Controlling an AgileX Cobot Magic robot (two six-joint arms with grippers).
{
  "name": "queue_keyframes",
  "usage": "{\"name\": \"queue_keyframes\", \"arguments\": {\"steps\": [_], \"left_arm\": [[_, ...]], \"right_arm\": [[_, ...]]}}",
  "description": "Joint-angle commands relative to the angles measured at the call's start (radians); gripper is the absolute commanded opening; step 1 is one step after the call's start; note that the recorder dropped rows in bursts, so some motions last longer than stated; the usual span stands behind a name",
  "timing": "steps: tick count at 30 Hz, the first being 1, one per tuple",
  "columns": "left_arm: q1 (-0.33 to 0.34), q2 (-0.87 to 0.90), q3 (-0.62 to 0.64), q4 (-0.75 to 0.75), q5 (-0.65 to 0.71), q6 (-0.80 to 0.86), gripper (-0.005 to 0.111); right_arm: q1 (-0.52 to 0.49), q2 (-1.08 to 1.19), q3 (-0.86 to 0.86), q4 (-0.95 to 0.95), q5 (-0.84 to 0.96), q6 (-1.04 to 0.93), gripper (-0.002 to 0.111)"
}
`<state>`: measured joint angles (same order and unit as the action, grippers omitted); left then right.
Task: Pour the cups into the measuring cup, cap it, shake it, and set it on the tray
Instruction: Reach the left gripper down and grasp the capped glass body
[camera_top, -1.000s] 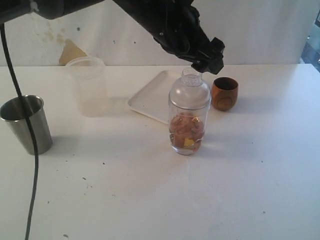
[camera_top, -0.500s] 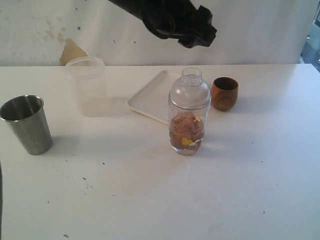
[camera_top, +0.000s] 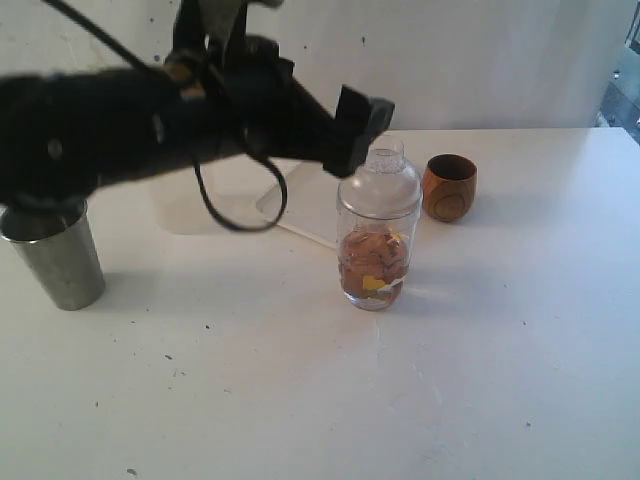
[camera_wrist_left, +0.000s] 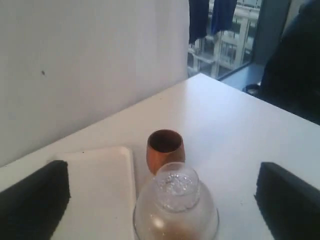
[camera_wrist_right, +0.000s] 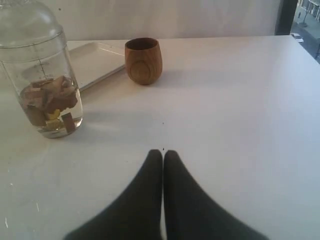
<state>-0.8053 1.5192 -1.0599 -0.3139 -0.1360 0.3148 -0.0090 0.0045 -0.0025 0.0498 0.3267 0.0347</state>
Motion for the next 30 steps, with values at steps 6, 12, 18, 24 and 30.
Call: {"name": "queue_keyframes", "arguments": {"steps": [6, 12, 18, 24, 30], "left_arm": [[-0.051, 0.150, 0.227, 0.178, -0.415, -0.254, 0.096], [-0.054, 0.248, 0.256, 0.393, -0.505, -0.360, 0.096], [-0.054, 0.291, 0.256, 0.354, -0.524, -0.418, 0.096], [-0.054, 0.399, 0.256, 0.254, -0.609, -0.337, 0.096], [-0.054, 0.485, 0.185, 0.184, -0.679, -0.251, 0.096]], "right_arm": [[-0.006, -0.004, 0.002, 0.002, -0.011, 0.004, 0.000], [-0.006, -0.004, 0.002, 0.002, -0.011, 0.004, 0.000], [-0.006, -0.004, 0.002, 0.002, -0.011, 0.004, 0.000], [-0.006, -0.004, 0.002, 0.002, -0.011, 0.004, 0.000], [-0.006, -0.004, 0.002, 0.002, -0.011, 0.004, 0.000]]}}
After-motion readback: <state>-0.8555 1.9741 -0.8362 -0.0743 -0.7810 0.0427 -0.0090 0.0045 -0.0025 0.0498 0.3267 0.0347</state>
